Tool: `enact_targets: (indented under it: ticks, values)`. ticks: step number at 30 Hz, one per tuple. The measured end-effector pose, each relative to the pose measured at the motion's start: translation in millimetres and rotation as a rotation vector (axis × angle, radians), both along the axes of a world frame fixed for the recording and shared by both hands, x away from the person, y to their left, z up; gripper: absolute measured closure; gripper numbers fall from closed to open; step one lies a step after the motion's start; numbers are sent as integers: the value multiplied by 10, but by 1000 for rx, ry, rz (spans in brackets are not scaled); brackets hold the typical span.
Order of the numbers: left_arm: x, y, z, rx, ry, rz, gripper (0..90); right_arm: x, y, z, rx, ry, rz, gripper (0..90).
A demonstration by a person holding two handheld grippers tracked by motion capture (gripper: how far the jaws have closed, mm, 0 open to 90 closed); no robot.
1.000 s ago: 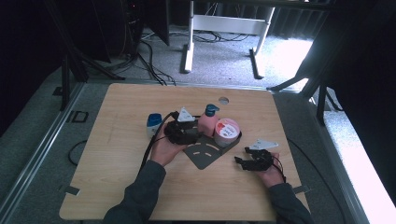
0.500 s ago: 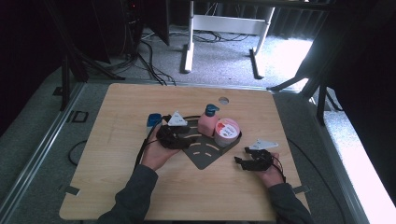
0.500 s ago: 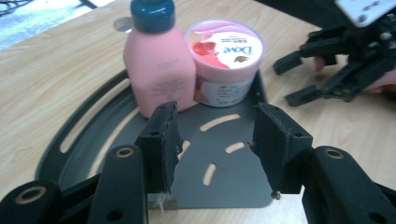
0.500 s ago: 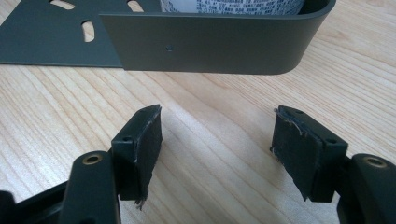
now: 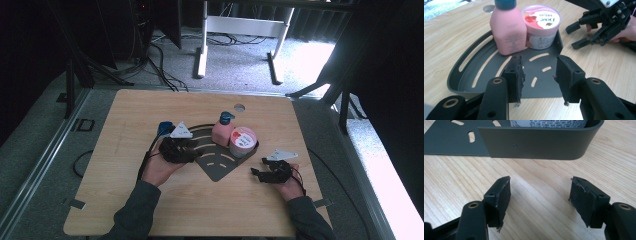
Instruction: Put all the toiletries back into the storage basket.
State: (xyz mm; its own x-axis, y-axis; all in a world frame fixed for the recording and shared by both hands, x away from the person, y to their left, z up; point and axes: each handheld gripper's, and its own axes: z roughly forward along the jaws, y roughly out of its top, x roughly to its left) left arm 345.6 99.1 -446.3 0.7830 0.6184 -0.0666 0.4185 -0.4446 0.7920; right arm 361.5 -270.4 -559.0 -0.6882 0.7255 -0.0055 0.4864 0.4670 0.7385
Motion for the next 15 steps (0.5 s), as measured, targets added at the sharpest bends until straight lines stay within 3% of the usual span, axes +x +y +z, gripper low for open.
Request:
enact_targets:
  ticks: [7, 15]
  values:
    - [-48, 107, -39, 8, 21, 13, 571, -4, 4, 0, 1, 2, 0, 328]
    - [-124, 271, -2, 3, 3, 37, 571, -5, 5, 0, 1, 1, 1, 328]
